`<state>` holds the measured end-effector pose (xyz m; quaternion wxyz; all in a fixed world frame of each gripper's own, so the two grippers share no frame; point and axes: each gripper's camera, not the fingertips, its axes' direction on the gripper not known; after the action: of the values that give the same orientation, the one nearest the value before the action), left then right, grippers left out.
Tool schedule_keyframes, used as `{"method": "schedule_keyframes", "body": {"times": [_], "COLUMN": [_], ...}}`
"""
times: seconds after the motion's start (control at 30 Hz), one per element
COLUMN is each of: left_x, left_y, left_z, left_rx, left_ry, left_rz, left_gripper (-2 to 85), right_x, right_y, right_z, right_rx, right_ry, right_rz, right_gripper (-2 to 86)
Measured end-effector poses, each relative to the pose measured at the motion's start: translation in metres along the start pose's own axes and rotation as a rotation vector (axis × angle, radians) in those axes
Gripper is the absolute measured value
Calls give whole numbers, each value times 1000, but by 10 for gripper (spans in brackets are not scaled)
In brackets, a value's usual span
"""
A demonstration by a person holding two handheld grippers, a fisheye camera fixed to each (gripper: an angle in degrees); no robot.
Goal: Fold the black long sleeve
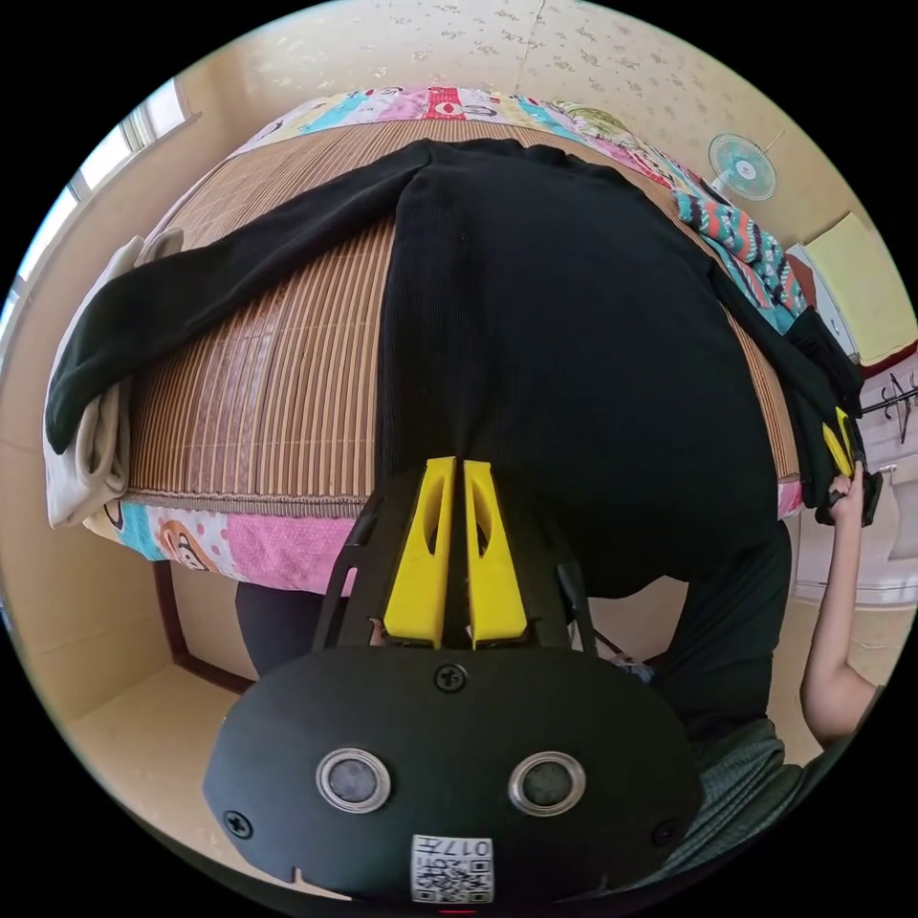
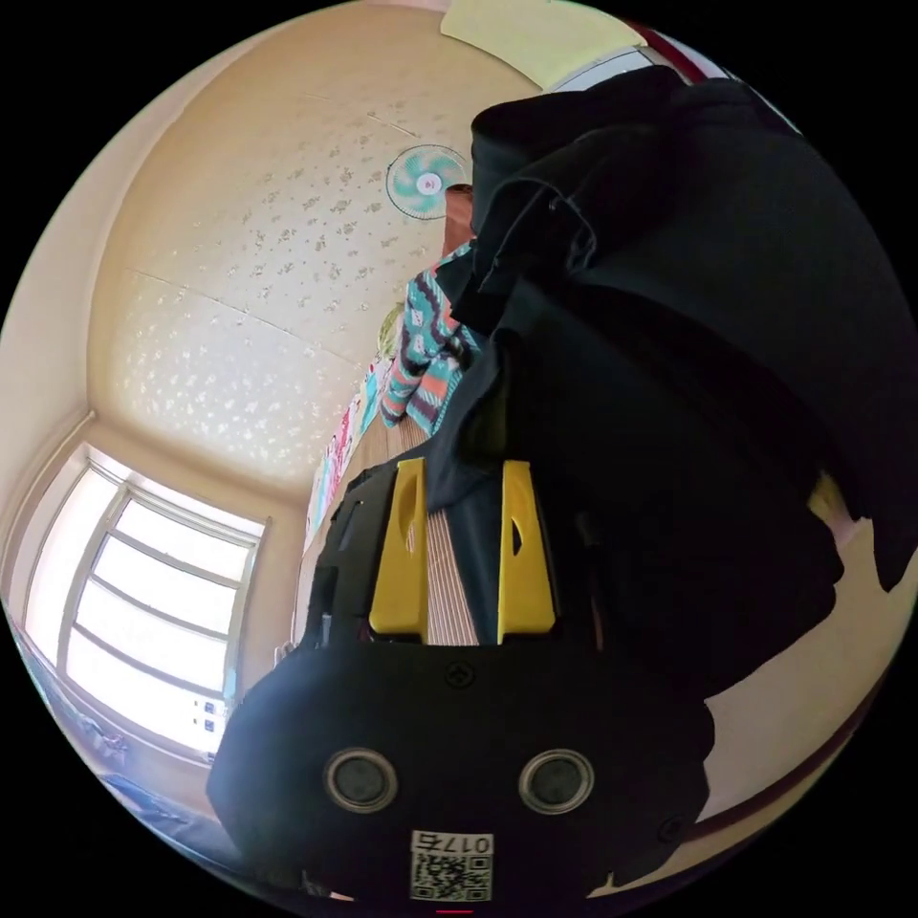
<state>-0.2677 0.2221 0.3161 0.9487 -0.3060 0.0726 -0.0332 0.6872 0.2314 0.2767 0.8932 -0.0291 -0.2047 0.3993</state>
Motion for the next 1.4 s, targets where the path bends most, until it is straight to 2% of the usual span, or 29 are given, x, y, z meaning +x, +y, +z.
{"method": "schedule_keyframes", "body": {"times": [0.13, 0.33, 0.47, 0.6, 0.8, 0.97, 1.07, 1.13, 1.2, 1.33, 1.4], "left_x": [-24, -64, -84, -101, -92, -88, -92, -97, -99, -100, -111], "left_y": [8, 21, 23, 23, 28, 37, 48, 55, 64, 84, 94], "left_z": [1, 5, 6, 8, 2, -3, -5, -7, -9, -20, -37], "left_rx": [32, 82, 80, 60, 60, 63, 92, 103, 125, 179, 204], "left_ry": [61, 183, 233, 272, 171, 129, 135, 151, 151, 127, 142], "left_rz": [-50, -115, -75, -65, 69, 92, 92, 84, 92, 119, 78], "left_gripper": [4, 0, -2, -3, -4, -5, -5, -4, -2, 6, 19], "right_x": [-56, -248, -387, -471, -460, -419, -403, -388, -356, -291, -249], "right_y": [-27, -20, 46, 162, 313, 384, 403, 406, 403, 391, 380], "right_z": [21, 112, 215, 339, 496, 541, 509, 481, 439, 364, 328], "right_rx": [-10, -98, -199, -308, -649, -933, -937, -909, -845, -713, -656], "right_ry": [-40, -182, -328, -303, -205, -210, -191, -114, 52, 194, 256], "right_rz": [-88, -415, -646, -837, -776, -776, -898, -969, -1007, -959, -865], "right_gripper": [63, 54, 55, 59, 69, 80, 78, 66, 40, 16, 10]}}
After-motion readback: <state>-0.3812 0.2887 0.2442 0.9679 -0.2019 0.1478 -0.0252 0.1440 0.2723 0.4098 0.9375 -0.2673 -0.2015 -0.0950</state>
